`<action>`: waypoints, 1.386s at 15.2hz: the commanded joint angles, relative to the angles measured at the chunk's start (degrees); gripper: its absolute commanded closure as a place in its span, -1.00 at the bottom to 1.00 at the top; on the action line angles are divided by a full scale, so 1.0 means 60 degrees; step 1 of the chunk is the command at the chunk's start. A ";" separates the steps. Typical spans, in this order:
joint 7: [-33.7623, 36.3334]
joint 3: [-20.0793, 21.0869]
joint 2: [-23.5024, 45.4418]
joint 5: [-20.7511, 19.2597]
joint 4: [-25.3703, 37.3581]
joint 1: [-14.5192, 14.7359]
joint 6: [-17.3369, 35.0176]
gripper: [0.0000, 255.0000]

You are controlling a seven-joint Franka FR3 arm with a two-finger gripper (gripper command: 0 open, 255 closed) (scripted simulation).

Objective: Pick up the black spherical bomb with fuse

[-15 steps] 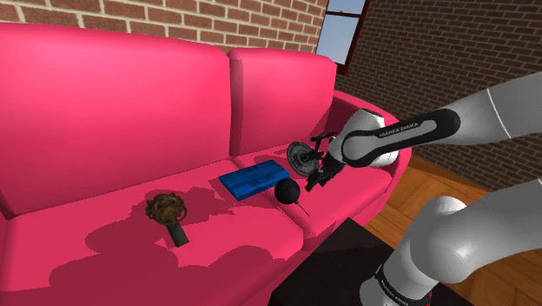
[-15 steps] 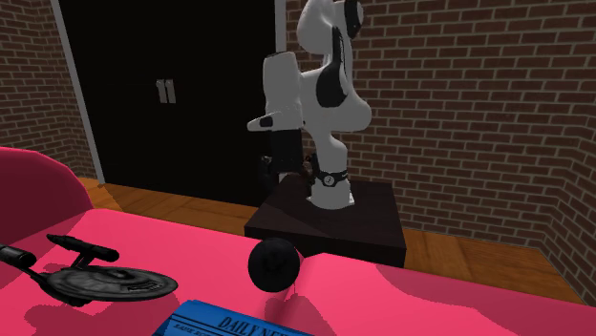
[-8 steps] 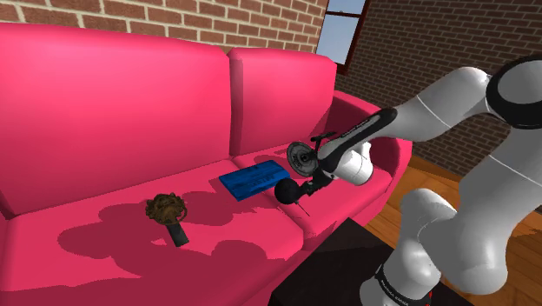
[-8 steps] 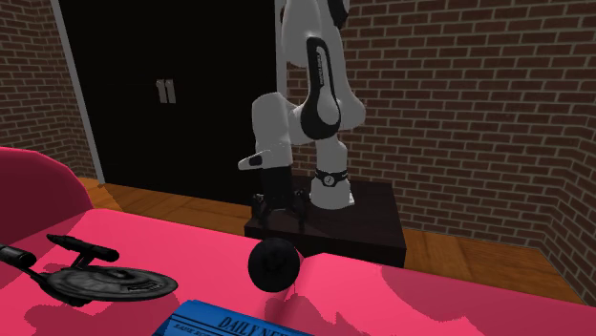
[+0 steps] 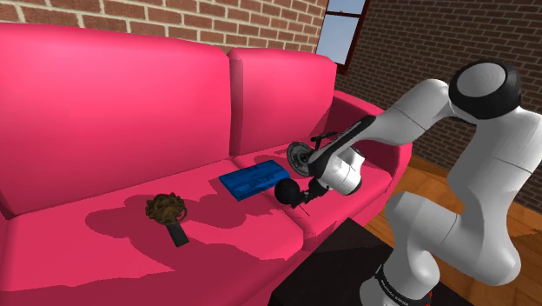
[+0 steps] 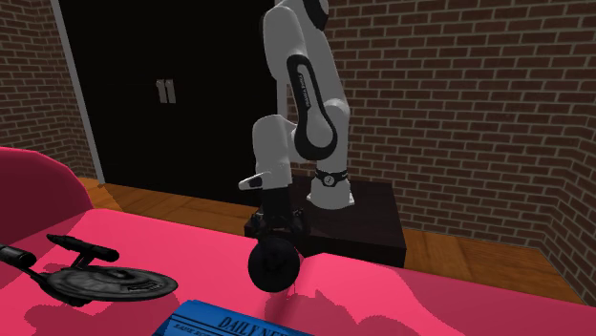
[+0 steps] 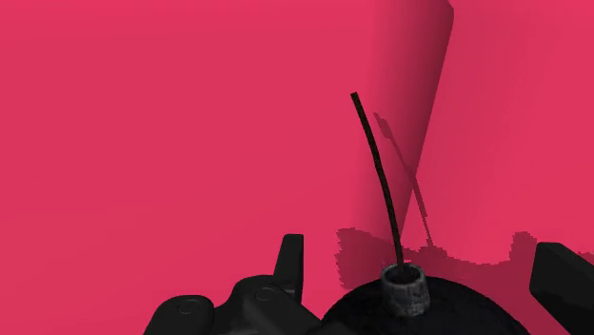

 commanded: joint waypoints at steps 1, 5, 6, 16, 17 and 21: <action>-0.0072 -0.0818 -0.0342 -0.0131 0.0081 0.0744 0.0340 -1.00; -0.0050 -0.0677 -0.0264 -0.0101 0.0073 0.0627 0.0267 1.00; -0.0051 -0.0672 -0.0265 -0.0100 0.0070 0.0622 0.0268 1.00; 0.0093 0.1045 0.0509 0.0164 -0.0038 -0.0970 -0.0517 1.00; 0.0118 0.1673 0.0710 0.0255 -0.0058 -0.1563 -0.0745 1.00; 0.0472 0.5135 0.1297 0.0254 -0.0155 -0.4974 -0.1628 1.00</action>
